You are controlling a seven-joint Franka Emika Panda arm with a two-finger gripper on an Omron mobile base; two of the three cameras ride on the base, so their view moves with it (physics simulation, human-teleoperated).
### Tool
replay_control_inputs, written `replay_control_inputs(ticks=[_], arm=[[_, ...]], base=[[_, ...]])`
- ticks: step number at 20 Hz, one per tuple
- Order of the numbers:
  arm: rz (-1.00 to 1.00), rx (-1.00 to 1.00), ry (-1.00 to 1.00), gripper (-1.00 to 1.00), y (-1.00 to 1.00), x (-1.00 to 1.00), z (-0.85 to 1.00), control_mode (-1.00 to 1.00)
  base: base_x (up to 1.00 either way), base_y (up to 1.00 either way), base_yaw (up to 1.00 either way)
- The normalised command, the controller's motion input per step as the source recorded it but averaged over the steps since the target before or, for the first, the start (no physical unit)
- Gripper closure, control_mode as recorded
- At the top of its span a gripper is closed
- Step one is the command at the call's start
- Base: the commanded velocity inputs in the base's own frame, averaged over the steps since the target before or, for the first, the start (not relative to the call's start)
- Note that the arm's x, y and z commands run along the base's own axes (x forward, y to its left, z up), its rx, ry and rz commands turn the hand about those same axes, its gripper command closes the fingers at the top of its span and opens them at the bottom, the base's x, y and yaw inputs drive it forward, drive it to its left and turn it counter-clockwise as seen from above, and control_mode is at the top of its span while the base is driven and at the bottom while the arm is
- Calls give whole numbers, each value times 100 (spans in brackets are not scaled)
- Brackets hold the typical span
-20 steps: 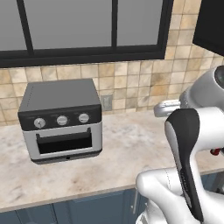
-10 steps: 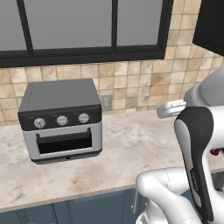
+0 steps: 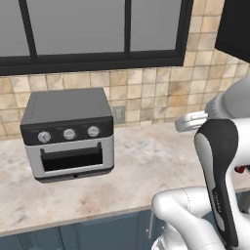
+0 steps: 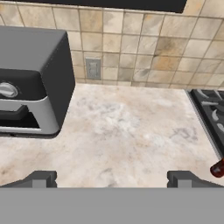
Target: Take 2 condiments from the cabinet and move them on the counter near the stove.Make sure the condiments are lined up with each other, next to each other.
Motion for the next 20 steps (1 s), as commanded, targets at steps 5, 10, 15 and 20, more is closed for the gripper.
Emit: replay_control_inputs(ticks=[5, 10, 15, 20], arm=[[0, 0, 0, -100, 0, 0, 0, 100], [0, 0, 0, -100, 0, 0, 0, 100], [0, 0, 0, -100, 0, 0, 0, 100], [0, 0, 0, -100, 0, 0, 0, 100]], base=[[-92, -35, -29], [-71, -10, -69], [-10, -7, -91], [0, -9, -95]])
